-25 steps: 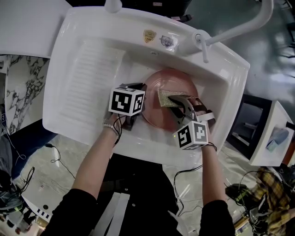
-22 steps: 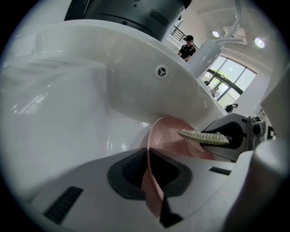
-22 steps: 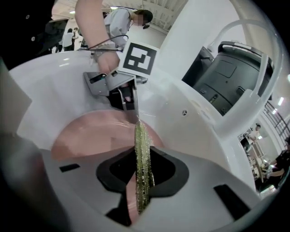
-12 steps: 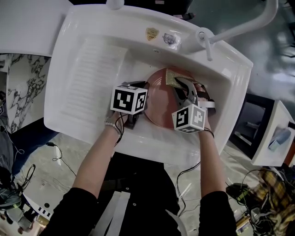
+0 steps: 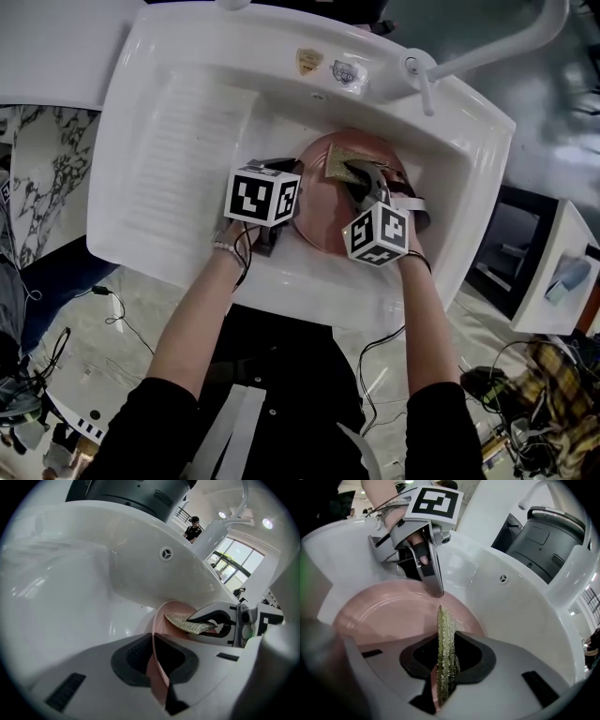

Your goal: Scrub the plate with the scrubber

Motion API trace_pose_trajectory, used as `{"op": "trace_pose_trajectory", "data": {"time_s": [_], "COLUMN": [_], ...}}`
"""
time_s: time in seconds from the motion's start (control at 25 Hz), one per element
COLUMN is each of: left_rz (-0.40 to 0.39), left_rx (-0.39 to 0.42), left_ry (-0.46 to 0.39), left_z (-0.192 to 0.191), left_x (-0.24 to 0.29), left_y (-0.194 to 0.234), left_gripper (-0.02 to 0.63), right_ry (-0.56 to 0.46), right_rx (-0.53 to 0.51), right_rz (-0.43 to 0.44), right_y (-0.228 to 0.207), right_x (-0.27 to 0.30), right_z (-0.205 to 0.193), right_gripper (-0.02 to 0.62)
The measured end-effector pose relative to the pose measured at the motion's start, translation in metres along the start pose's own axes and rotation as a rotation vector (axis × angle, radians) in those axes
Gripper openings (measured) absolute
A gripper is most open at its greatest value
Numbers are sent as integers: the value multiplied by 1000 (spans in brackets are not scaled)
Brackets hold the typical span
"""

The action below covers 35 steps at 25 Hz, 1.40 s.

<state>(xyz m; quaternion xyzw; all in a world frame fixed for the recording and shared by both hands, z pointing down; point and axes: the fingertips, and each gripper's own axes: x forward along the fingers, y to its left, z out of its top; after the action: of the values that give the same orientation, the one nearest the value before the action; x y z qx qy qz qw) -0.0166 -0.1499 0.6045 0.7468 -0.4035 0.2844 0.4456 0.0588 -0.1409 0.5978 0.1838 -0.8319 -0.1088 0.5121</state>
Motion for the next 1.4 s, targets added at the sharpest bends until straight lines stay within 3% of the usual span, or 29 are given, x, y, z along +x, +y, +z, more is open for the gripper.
{"op": "trace_pose_trajectory", "data": {"time_s": [0.28, 1.04, 1.4], "left_rz": [-4, 5, 10], "left_rx": [2, 5, 8], "left_ry": [-7, 2, -2], "left_z": [1, -1, 0], "left_x": [1, 1, 0], "left_y": [-1, 0, 1], "left_gripper": [12, 12, 12], "right_ry": [-50, -77, -66], "right_rx": [49, 108, 119], "right_rz": [131, 631, 739], "right_y": [27, 116, 125], "right_x": [-14, -72, -87], "right_z": [7, 17, 21], "right_gripper": [77, 77, 77]}}
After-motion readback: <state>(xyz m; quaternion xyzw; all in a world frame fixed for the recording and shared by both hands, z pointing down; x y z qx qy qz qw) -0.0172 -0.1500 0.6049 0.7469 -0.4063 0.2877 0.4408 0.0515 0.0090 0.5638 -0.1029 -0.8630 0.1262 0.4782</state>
